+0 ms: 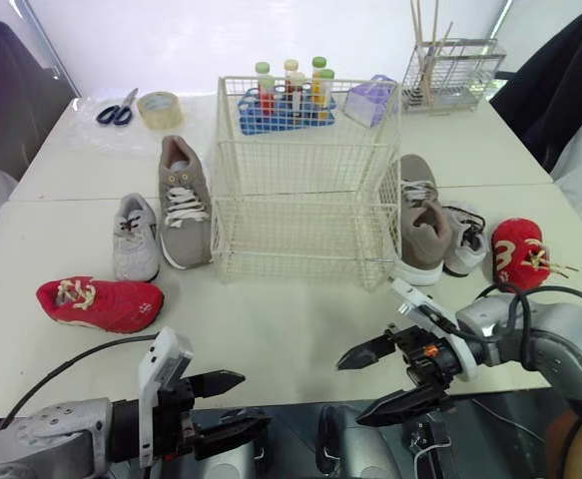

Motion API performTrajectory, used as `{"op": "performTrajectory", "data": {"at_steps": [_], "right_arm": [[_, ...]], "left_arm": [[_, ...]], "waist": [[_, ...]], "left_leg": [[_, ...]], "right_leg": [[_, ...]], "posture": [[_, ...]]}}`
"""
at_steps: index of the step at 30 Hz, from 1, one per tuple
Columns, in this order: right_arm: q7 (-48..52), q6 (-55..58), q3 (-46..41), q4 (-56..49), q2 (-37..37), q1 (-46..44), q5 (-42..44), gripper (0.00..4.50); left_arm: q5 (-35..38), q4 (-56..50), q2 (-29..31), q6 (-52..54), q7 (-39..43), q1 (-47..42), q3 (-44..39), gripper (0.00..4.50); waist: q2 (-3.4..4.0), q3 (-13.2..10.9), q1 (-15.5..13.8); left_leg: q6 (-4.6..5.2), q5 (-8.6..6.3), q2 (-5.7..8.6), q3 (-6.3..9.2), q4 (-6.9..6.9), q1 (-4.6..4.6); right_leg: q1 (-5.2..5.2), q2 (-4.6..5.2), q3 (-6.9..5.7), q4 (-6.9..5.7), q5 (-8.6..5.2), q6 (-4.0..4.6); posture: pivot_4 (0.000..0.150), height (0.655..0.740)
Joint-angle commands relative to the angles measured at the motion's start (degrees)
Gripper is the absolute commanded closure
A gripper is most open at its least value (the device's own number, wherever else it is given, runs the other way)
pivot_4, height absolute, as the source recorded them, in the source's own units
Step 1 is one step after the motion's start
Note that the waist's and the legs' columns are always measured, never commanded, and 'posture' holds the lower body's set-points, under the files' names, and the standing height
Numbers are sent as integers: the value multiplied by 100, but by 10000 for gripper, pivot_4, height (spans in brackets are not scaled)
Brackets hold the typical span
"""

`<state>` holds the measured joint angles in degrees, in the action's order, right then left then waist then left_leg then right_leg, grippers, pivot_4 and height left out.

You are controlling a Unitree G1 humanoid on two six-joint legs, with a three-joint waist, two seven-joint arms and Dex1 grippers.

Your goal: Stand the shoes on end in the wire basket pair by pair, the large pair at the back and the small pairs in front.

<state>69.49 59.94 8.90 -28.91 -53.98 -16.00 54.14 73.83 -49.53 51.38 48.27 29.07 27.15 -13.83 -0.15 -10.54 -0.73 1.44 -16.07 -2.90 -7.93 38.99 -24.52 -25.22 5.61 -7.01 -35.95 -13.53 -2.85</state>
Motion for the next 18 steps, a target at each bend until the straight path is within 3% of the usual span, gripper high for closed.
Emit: {"op": "performTrajectory", "data": {"at_steps": [1,18], "right_arm": [[-5,-31,-51,-136,40,23,72,0],[-111,73,-130,-31,108,-122,185,0]], "left_arm": [[105,43,-96,-61,-73,-39,23,433],[430,104,-146,-108,-132,-198,-41,433]], "waist": [[0,0,1],[0,0,-1]], "left_leg": [[0,0,0,0,0,0],[0,1,0,0,1,0]], "right_leg": [[0,0,0,0,0,0],[2,-2,0,-2,0,0]], "posture": [[1500,7400],[1500,7400]]}}
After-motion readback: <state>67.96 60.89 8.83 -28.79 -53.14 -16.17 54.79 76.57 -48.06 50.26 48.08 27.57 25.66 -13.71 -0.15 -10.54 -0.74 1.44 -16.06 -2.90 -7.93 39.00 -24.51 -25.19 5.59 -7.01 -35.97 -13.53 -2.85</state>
